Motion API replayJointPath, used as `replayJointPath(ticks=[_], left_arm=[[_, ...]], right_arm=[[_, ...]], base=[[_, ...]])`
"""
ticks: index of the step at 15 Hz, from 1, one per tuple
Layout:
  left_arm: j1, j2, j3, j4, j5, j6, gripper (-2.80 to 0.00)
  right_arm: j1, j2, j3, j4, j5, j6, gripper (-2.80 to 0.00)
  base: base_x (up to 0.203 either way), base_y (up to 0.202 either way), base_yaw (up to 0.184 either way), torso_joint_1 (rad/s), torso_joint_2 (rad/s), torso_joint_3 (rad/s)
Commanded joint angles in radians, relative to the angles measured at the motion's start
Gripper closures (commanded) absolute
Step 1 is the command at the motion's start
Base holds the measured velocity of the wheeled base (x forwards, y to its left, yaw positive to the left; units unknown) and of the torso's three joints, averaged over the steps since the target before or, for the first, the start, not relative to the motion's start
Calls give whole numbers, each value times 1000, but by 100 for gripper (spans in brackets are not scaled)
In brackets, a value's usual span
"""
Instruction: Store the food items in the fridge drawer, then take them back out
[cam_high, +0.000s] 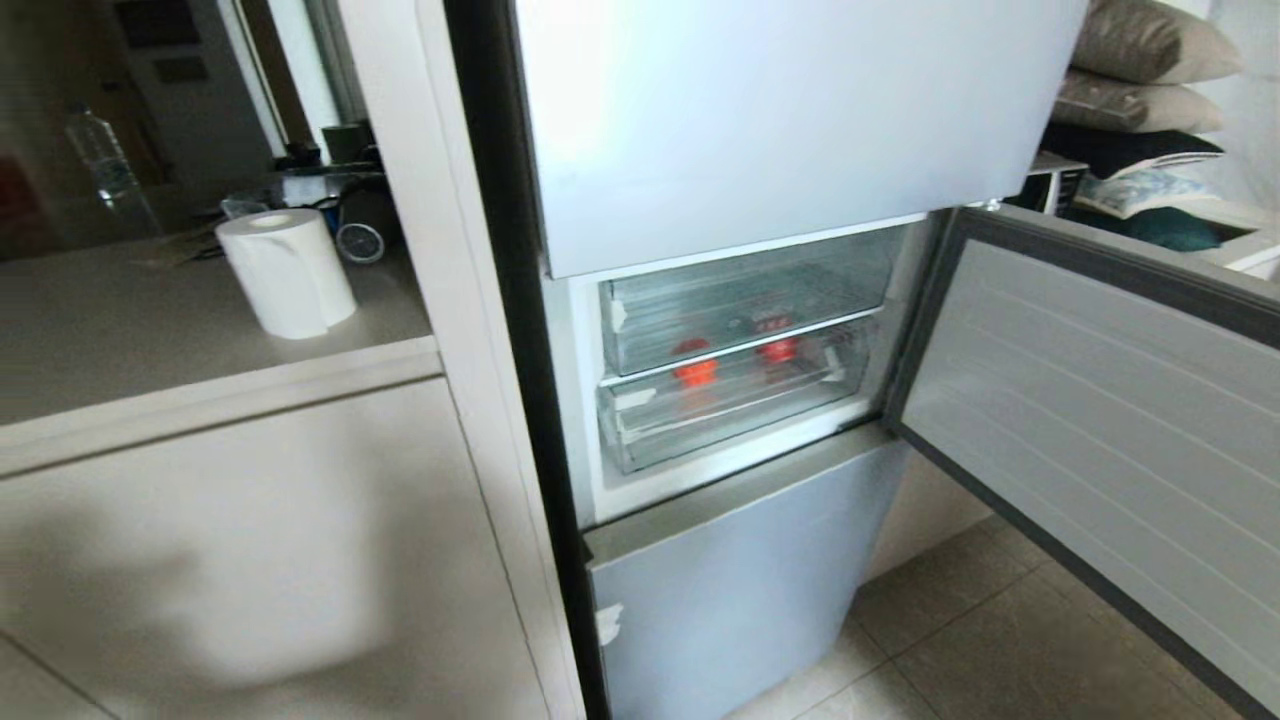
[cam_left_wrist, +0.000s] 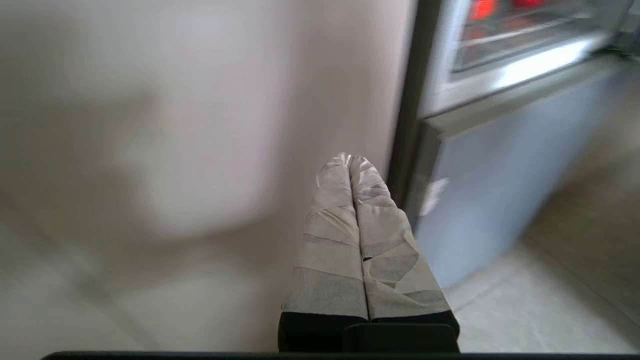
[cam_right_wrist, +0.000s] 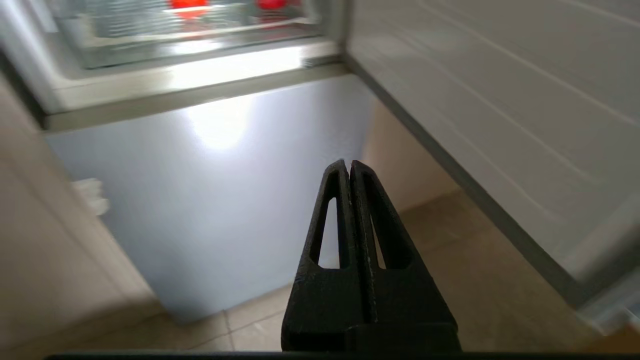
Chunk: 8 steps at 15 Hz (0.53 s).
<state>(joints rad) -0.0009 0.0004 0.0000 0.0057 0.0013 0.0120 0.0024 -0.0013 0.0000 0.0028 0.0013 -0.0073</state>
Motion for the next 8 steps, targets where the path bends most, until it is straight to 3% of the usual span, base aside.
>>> replayJointPath(ticks=[1,8], left_arm=[[-1,1,0,0,0,0,0],[-1,1,0,0,0,0,0]], right_arm=[[-1,0,0,-1,0,0,0],[-1,0,0,-1,0,0,0]], base=[[0,-6,175,2,0,4],[0,-9,176,4,2,0]])
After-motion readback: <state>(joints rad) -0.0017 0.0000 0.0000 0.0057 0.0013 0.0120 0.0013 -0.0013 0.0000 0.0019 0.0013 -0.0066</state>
